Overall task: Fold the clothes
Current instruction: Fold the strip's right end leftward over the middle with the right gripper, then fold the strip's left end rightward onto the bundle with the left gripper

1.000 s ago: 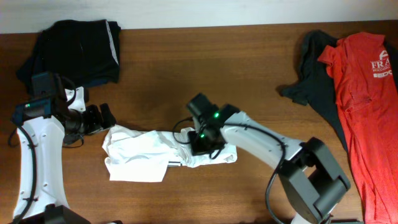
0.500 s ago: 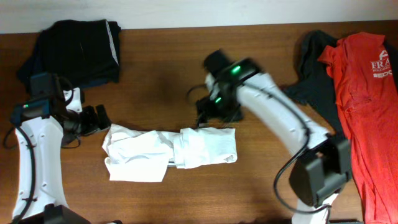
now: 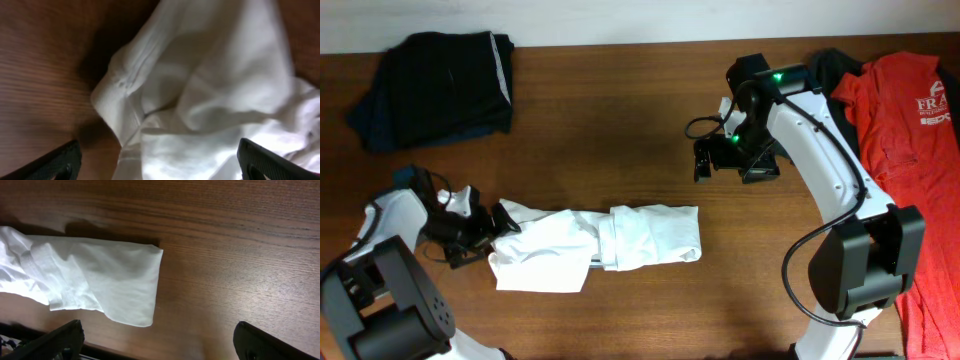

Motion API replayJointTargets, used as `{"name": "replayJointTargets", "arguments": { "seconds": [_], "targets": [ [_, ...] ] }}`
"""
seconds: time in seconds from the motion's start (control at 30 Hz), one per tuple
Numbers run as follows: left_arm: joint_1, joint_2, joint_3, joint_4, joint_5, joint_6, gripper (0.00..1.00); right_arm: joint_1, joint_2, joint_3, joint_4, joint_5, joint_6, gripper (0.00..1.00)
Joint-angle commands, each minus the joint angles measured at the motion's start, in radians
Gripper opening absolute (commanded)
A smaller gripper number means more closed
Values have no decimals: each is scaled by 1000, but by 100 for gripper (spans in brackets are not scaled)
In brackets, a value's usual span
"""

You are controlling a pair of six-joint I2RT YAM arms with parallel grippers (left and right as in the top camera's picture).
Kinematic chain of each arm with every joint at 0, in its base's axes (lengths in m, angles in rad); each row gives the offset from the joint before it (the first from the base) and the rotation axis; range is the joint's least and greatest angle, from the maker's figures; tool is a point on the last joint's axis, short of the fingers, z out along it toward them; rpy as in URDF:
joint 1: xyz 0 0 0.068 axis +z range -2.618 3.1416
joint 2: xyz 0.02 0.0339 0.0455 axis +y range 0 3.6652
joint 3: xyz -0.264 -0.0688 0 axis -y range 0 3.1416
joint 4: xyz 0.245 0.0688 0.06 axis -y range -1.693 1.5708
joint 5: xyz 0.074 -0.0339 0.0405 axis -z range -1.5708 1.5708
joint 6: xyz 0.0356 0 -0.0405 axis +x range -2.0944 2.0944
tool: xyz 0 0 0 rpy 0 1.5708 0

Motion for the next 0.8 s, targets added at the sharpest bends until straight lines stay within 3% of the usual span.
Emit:
{"name": "replayJointTargets", "arguments": {
  "seconds": [0.0,0.07,0.1,0.17,0.23,0.27,0.37,0.5,0.6,0.77],
  "targets": [
    [-2,39,-97,59,84,20,98,4,-6,4,7,8,-14,99],
    [-5,40,-136,87,111,20,89,4,-6,4,8,8,-14,99],
    [-5,40,-140,88,111,20,79,4,-6,4,9,8,-14,99],
    [-6,40,-140,86,112,20,46,4,-6,4,9,8,-14,99],
    [-6,40,-140,87,111,19,29,4,-6,4,9,8,-14,99],
    [-6,40,-139,85,111,19,3,4,-6,4,9,3,-14,99],
    [-6,40,-85,42,96,-16,0,21,-6,4,6,2,-14,99],
    [-16,11,168,-191,14,-19,0,66,-4,-10,31,2,-14,99],
    [-103,-127,293,-296,-13,-23,0,93,-4,-83,127,5,26,99],
    [-294,-251,296,-294,-12,-69,0,94,-3,-211,256,1,50,98]
  ]
}}
